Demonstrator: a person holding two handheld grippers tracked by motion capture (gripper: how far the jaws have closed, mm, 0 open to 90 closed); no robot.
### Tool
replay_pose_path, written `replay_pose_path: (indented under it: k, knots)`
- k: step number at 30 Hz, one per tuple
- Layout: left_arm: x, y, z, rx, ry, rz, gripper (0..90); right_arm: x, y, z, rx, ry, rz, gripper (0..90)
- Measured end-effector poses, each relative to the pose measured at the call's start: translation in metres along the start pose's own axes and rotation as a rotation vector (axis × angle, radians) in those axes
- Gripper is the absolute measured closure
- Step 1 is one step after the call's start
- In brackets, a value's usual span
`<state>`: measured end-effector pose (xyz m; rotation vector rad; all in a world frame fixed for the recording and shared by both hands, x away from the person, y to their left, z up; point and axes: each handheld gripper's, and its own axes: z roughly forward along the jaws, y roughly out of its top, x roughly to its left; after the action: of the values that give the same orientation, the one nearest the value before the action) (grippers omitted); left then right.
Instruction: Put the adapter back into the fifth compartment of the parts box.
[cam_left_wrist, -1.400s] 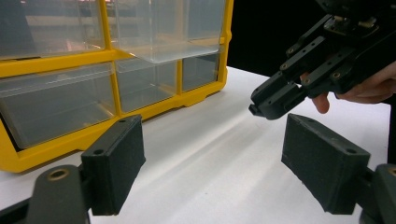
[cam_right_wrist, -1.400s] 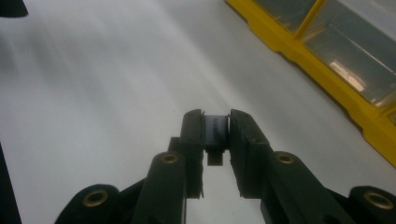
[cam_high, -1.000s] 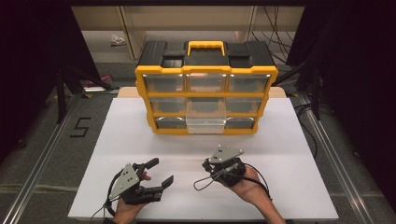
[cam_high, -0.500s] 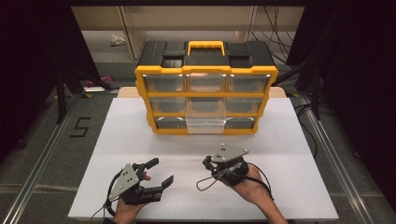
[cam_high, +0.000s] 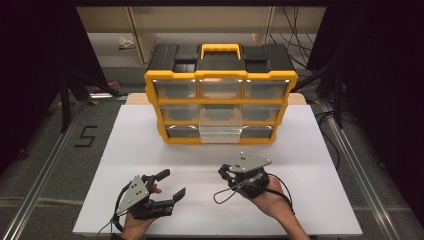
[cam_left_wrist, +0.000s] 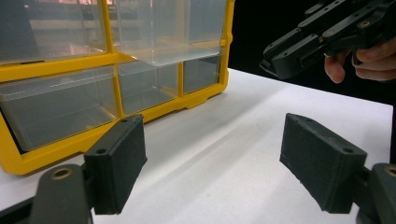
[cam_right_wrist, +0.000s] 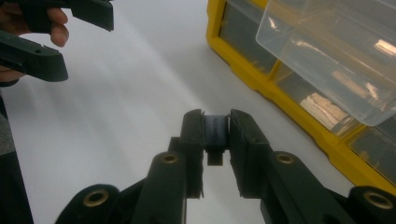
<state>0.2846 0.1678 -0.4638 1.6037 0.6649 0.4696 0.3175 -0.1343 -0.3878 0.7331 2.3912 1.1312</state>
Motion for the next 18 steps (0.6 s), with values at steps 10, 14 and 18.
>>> replay_pose_path:
  k: [10,14,18]
  knots:
    - [0.000,0.000,0.000,-0.002,0.005,0.004,22.6,0.000,0.001,-0.002,-0.013,-0.002,-0.004,76.3]
    - [0.000,0.000,0.000,-0.003,0.006,0.004,22.9,0.000,0.004,-0.006,-0.026,-0.002,-0.001,76.3]
    - [-0.001,0.000,0.000,-0.003,0.005,0.006,23.3,-0.002,0.007,-0.011,-0.047,-0.004,0.008,76.3]
